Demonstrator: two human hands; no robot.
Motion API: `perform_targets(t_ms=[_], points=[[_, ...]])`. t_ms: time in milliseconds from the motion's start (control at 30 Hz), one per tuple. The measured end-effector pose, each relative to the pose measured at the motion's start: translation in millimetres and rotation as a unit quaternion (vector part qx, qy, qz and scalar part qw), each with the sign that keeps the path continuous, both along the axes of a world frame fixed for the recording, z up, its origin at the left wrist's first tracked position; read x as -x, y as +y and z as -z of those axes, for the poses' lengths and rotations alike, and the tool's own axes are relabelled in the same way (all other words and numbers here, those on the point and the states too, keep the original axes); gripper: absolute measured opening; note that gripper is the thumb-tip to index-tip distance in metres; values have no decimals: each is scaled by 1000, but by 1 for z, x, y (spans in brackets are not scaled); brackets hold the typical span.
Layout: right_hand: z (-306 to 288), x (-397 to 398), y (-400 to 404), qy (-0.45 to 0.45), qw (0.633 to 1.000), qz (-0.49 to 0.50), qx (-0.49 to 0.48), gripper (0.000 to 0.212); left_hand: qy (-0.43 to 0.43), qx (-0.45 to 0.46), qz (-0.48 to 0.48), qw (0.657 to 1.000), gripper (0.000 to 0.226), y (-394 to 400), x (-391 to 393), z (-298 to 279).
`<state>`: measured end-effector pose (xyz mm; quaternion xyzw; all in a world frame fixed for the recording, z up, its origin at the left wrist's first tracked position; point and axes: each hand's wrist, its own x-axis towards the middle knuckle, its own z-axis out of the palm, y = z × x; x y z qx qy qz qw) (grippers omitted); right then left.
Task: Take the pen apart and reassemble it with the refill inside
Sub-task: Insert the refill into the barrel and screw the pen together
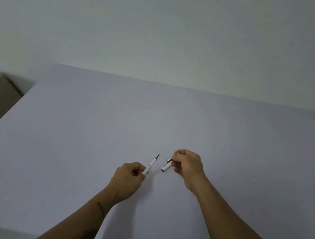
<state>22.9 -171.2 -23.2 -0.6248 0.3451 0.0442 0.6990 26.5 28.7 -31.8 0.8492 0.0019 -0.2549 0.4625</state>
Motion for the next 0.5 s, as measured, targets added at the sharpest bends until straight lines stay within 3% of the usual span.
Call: perform_targets(t_ms=[133,500], points=[[-18,4,4,-55,998,-1,23,14,-14,0,17,1000,15,-2,2,-5],[-34,18,18,-74,995,37,52,12,-44,14,40,998,18,9,6,-19]])
